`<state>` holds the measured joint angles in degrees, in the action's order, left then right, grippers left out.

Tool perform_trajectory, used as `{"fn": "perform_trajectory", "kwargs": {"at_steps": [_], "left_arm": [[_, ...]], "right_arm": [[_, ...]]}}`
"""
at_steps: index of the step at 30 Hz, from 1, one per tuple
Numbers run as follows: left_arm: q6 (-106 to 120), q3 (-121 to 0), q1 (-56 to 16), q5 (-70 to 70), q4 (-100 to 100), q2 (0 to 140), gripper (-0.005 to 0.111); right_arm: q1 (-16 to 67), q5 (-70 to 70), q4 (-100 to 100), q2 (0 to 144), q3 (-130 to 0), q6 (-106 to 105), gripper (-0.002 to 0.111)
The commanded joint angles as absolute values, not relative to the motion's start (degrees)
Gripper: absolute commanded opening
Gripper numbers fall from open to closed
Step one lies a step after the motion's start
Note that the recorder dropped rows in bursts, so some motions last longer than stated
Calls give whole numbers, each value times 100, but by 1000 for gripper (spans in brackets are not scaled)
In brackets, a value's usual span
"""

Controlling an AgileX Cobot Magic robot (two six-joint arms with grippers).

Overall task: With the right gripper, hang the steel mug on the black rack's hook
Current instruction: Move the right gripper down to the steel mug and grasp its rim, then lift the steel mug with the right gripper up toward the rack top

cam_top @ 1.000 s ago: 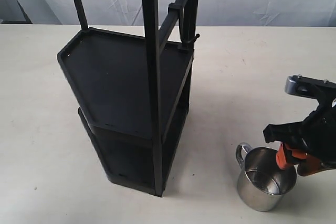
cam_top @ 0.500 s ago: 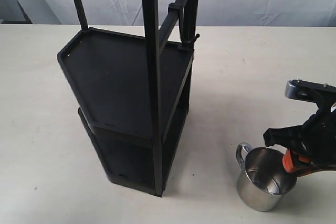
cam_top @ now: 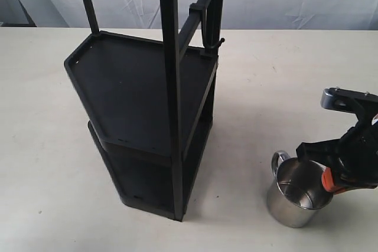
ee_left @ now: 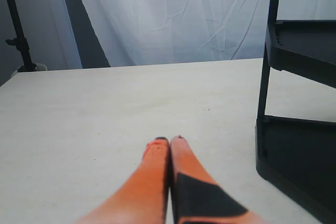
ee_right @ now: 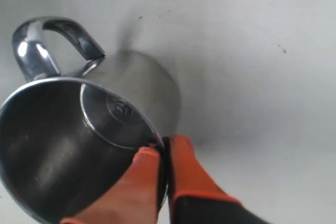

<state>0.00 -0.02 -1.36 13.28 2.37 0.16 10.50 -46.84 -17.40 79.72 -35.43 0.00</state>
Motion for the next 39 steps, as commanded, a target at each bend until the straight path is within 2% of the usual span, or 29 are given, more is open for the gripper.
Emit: {"fn": "perform_trajectory", "kwargs": {"at_steps": [1, 10, 25, 32, 39], "left_arm": [[0, 0, -124, 1329, 239, 0, 1], [0, 0, -124, 1329, 239, 0, 1], [0, 0, -124, 1329, 239, 0, 1], [0, 0, -124, 1329, 252, 0, 1], [0, 0, -124, 1329, 252, 0, 1]], "right_arm": [[1049, -4580, -1714, 7984, -3516, -60, -1], [1049, -4238, -1714, 7498, -3516, -159, -1], [1049, -2597, -1746, 5791, -3516, -236, -1], [1067, -2449, -2362, 5340, -3516, -1119, -1], [1787, -1920, -2692, 5295, -3516, -1550, -1]]}}
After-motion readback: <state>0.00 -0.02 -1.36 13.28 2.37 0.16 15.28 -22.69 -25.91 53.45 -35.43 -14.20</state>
